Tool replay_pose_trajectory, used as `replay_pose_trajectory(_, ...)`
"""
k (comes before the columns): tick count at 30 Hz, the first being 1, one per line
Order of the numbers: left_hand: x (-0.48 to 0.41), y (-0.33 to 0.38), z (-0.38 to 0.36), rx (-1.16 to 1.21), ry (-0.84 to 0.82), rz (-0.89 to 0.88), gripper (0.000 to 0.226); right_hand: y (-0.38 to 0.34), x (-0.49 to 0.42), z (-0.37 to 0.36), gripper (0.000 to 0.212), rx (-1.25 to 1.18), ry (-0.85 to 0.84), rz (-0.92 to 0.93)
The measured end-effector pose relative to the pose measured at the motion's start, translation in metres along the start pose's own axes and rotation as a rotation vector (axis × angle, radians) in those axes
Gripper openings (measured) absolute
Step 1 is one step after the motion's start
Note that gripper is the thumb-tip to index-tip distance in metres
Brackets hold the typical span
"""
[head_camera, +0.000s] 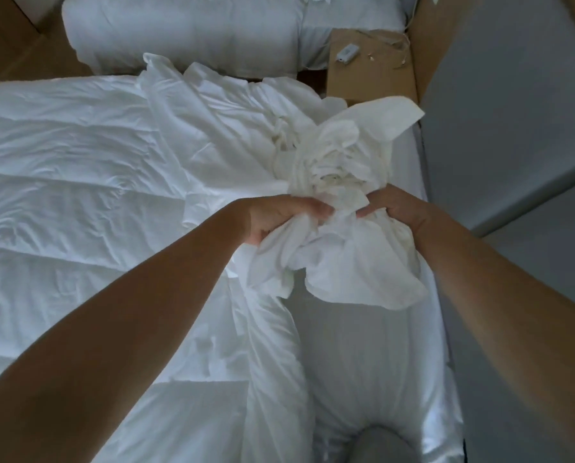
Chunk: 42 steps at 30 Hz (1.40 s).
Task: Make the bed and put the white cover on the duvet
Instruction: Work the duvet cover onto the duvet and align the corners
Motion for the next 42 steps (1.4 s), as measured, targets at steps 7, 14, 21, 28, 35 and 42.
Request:
replay_pose_trajectory(7, -0.007, -0.013, -0.021, 0.063, -0.137, -0.074, 0.062, -0.007, -0.004, 0.002, 0.035, 0.139, 0.174, 0.053)
replay_pose_trajectory(14, -0.006, -0.006, 0.003, 0.323, 0.028, -0.337, 0.034, 0.009, 0.024, -0.034, 0.042, -0.016, -0.170, -0.314)
replay_pose_trajectory(21, -0.014, 0.001, 0.004, 0.393, 0.175, -0.426, 0.048, 0.016, 0.025, -0.055, 0.059, -0.067, -0.177, -0.281)
replay_pose_trajectory(28, -0.009, -0.005, 0.007, 0.245, 0.176, -0.359, 0.038, 0.011, 0.041, -0.039, 0.030, -0.018, -0.166, -0.314)
replay_pose_trajectory(35, 0.015, -0.017, -0.011, 0.091, -0.140, -0.006, 0.091, 0.003, 0.040, -0.018, 0.037, 0.191, -0.273, -0.422)
replay_pose_trajectory(42, 0.005, -0.040, -0.032, 0.188, -0.426, -0.164, 0.053, -0.003, 0.018, 0.000, 0.050, 0.456, -0.211, -0.329)
Point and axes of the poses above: each hand's wrist, its own x-axis away from the middle knuckle, its own z-axis out of the back of the hand, y = z × x, the point moved 4 cm from there along -x, towards the middle knuckle, and after that the axes turned 7 degrees about z, right-handed, at the moved point
